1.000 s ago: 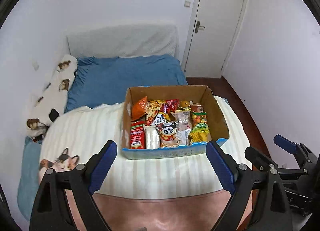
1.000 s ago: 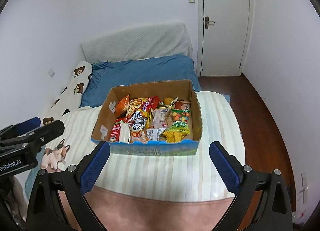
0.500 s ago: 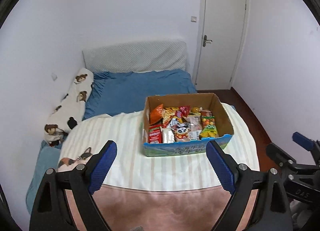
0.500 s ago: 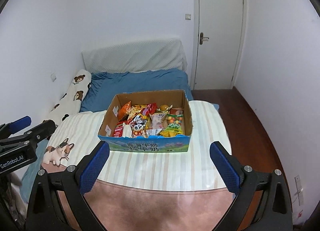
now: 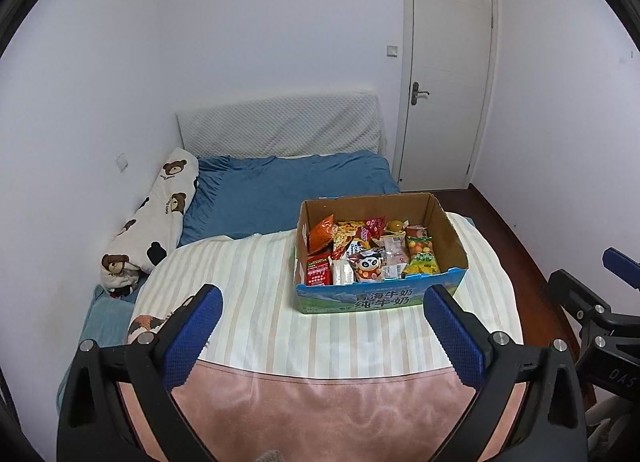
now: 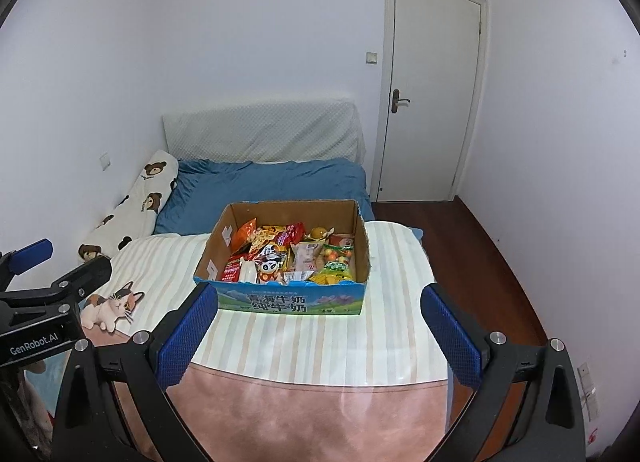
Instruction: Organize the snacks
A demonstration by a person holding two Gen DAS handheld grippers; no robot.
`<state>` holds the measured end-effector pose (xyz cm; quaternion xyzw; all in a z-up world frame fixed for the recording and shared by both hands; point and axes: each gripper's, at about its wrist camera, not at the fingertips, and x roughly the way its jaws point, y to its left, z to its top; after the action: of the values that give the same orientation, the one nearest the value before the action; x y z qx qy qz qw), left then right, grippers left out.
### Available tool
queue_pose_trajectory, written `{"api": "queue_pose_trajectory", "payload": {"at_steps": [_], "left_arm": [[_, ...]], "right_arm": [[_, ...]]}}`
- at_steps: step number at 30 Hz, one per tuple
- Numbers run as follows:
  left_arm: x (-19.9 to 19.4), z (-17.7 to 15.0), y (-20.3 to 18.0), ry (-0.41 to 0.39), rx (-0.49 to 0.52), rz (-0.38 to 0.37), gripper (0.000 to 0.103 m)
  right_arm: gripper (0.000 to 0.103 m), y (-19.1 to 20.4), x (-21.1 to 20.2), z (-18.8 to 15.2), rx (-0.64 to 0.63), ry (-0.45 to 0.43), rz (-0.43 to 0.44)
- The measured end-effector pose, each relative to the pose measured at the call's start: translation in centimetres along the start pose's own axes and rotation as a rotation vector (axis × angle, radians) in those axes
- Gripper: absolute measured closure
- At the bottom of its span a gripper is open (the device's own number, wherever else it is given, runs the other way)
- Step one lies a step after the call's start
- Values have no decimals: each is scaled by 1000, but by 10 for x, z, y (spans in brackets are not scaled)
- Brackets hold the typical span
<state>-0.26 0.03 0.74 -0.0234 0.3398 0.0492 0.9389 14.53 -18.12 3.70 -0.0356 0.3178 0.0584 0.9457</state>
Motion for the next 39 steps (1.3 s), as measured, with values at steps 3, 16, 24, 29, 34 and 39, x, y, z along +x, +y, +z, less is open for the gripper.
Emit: {"api": "queue_pose_trajectory", "payload": {"at_steps": [3, 16, 24, 29, 34, 39], "left_arm": [[1, 0, 0, 1, 0, -3, 0], [52, 15, 0, 76, -21, 39, 0], [102, 29, -1, 134, -34, 53, 0], [133, 31, -1, 180, -41, 57, 0], [163, 30, -5, 239, -34, 57, 0], [192, 28, -10, 308, -23, 49, 0]], "right_arm": [[0, -1, 2, 1, 4, -2, -1], [0, -12, 61, 11, 59, 54, -38], [0, -16, 108, 28, 57, 82, -78], [0, -15, 135, 34, 56, 105, -95], [0, -17, 167, 32, 63, 154, -110], [0, -24, 202, 25, 78, 228, -105]]}}
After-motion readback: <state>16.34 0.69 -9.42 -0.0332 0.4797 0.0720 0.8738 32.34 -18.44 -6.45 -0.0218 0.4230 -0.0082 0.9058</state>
